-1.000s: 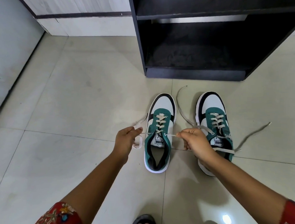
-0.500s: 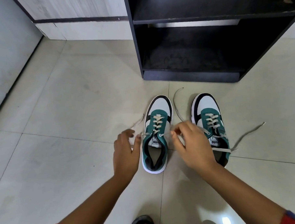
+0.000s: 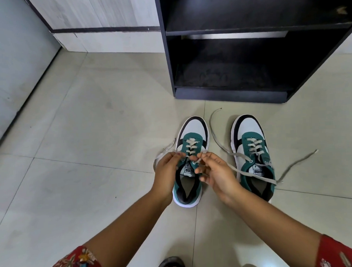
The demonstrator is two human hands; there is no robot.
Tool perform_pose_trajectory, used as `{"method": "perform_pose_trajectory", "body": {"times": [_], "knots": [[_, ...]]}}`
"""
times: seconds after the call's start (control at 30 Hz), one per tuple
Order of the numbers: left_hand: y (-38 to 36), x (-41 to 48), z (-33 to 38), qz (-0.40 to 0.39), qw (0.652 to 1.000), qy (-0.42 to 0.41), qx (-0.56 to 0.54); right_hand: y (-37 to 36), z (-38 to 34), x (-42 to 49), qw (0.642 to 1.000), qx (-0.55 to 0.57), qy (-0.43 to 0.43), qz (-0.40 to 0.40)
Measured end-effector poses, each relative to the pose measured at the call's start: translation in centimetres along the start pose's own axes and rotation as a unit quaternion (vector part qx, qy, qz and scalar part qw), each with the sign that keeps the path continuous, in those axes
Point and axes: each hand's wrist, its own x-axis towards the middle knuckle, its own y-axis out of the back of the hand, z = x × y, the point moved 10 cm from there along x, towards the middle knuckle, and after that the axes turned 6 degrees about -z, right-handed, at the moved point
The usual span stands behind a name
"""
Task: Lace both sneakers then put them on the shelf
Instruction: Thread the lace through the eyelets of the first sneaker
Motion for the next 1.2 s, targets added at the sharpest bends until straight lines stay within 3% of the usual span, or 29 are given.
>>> {"method": "perform_pose_trajectory", "body": {"times": [0.2,0.37,0.43,0.53,0.6,0.73,0.87,1.0,1.1,1.17,1.2], "knots": [[1.0,0.9,-0.2,-0.004,1.0,-0.014,-0.021,1.2,1.3,0.1,0.993,0.096,-0.023,0.06],[1.9,1.8,-1.4,0.045,0.998,0.019,-0.041,1.4,1.7,0.5,0.984,0.157,-0.037,0.076],[1.7,1.8,-0.1,0.024,0.999,-0.024,-0.004,1.4,0.8,0.7,0.995,0.071,-0.034,0.056],[0.2,0.9,2.6,-0.071,0.984,-0.138,0.088,1.3,-2.1,1.1,0.985,-0.168,0.006,0.03],[-1.0,0.3,4.4,-0.127,0.959,-0.204,0.153,-0.4,-4.8,1.3,0.956,-0.285,0.068,-0.002],[-2.6,-0.3,7.4,-0.181,0.916,-0.288,0.213,-3.9,-8.3,0.8,0.846,-0.518,0.128,-0.027],[-2.8,-0.9,8.5,-0.201,0.911,-0.299,0.199,-5.3,-9.5,0.5,0.826,-0.544,0.135,-0.062],[-1.7,-0.5,8.3,-0.157,0.902,-0.323,0.24,-4.8,-10.4,-0.1,0.864,-0.469,0.164,-0.081],[-0.3,-0.8,8.7,-0.054,0.859,-0.388,0.331,-3.9,-10.7,-1.4,0.888,-0.403,0.208,-0.075],[0.0,-1.9,9.8,0.007,0.824,-0.438,0.36,-3.6,-9.7,-2.3,0.858,-0.456,0.23,-0.062],[0.1,-2.2,10.2,0.023,0.823,-0.442,0.356,-3.7,-9.3,-2.8,0.828,-0.5,0.248,-0.048]]}}
